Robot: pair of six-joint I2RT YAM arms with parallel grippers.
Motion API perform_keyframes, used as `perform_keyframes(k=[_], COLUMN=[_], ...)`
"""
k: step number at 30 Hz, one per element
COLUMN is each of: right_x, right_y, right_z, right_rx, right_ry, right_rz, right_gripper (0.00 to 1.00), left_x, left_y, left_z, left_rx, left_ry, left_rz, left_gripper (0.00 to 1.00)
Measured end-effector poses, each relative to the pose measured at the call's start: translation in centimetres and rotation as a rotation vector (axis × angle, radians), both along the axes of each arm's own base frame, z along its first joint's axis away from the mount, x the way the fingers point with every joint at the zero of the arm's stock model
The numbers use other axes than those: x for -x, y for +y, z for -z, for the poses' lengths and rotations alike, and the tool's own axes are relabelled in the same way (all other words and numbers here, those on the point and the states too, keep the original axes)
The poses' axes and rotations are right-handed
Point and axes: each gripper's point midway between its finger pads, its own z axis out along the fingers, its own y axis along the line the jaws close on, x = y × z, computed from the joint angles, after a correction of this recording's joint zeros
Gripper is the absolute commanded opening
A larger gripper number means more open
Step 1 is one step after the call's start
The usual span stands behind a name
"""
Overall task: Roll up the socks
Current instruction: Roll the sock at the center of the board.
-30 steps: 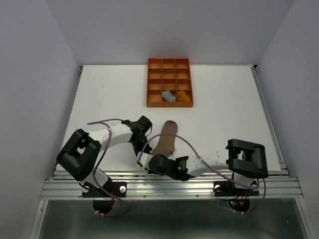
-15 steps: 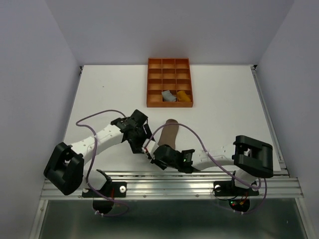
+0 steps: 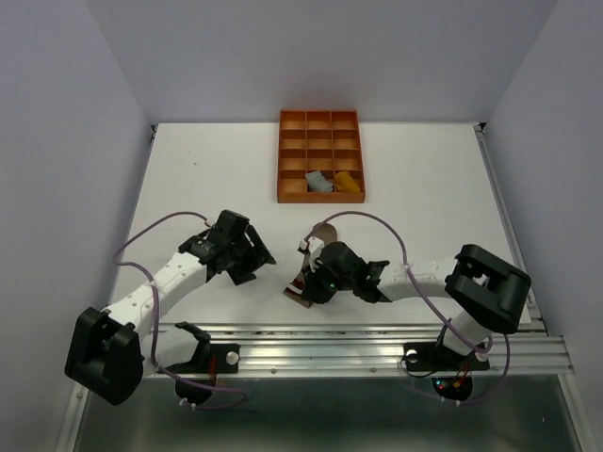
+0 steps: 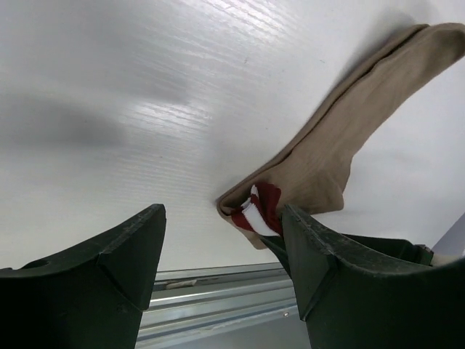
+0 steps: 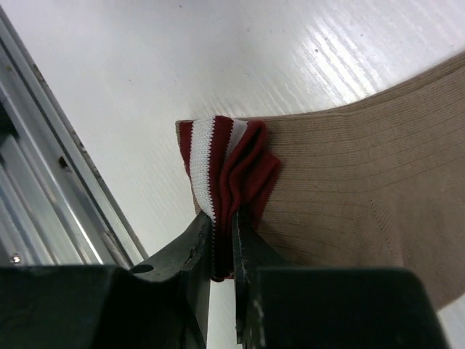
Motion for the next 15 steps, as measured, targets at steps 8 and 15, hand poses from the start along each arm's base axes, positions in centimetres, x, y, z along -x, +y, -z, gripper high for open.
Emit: perform_keyframes(k=[8, 15], right_x=[-0.1, -1.6], right_y=[-0.1, -1.4], right_z=[0.2, 0.8], right_rx=[-0.108, -0.182], right_ry=[0.199, 0.381], right_rz=[0.046, 0.153], right_gripper=[0.01, 0.01], left_x=[0.3, 1.5], left_y=[-0.5, -1.9], left_z=[0.9, 2.2], left_rx=[0.032, 0.107], left_ry=[-0.011, -0.008], left_rz=[0.06, 0.171], left_gripper=[0.77, 0.81])
